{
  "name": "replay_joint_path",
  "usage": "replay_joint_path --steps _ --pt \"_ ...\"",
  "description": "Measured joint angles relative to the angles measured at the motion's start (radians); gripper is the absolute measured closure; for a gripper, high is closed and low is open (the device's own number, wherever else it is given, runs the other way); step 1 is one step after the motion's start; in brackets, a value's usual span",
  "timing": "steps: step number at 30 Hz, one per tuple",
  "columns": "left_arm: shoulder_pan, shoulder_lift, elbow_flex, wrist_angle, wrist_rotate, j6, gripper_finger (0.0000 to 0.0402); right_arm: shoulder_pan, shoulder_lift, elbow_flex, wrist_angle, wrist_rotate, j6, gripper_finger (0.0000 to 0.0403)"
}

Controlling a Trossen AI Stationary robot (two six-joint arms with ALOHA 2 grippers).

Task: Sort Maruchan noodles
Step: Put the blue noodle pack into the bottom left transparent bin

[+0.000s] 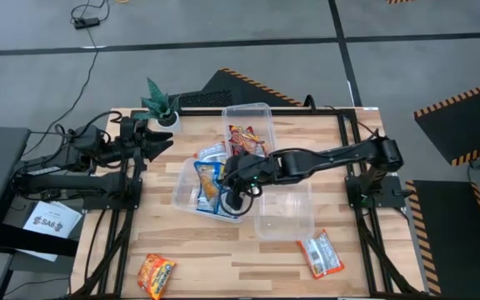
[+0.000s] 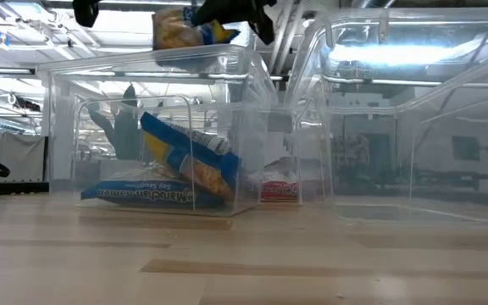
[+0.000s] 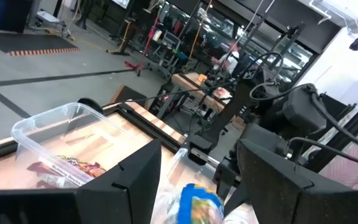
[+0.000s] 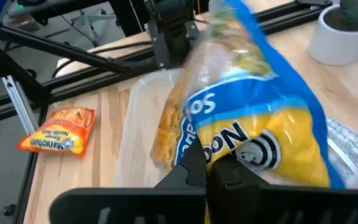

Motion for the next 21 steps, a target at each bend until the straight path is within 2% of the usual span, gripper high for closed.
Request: replay_joint_path --steps 13,17,21 --pt "0.0 0.0 0.0 -0.001 0.001 0.015 0.0205 -0.003 0.001 0.006 -0.002 -0.006 0.045 0.0347" --pt "0.0 0.0 0.0 -0.001 0.001 0.016 0.0205 -0.003 0.0 0.006 0.003 -0.008 0.045 0.0306" --pt "0.0 0.0 0.0 -0.001 0.001 0.02 0.0205 -0.008 -0.02 0.006 0.003 -0.006 0.045 0.0242"
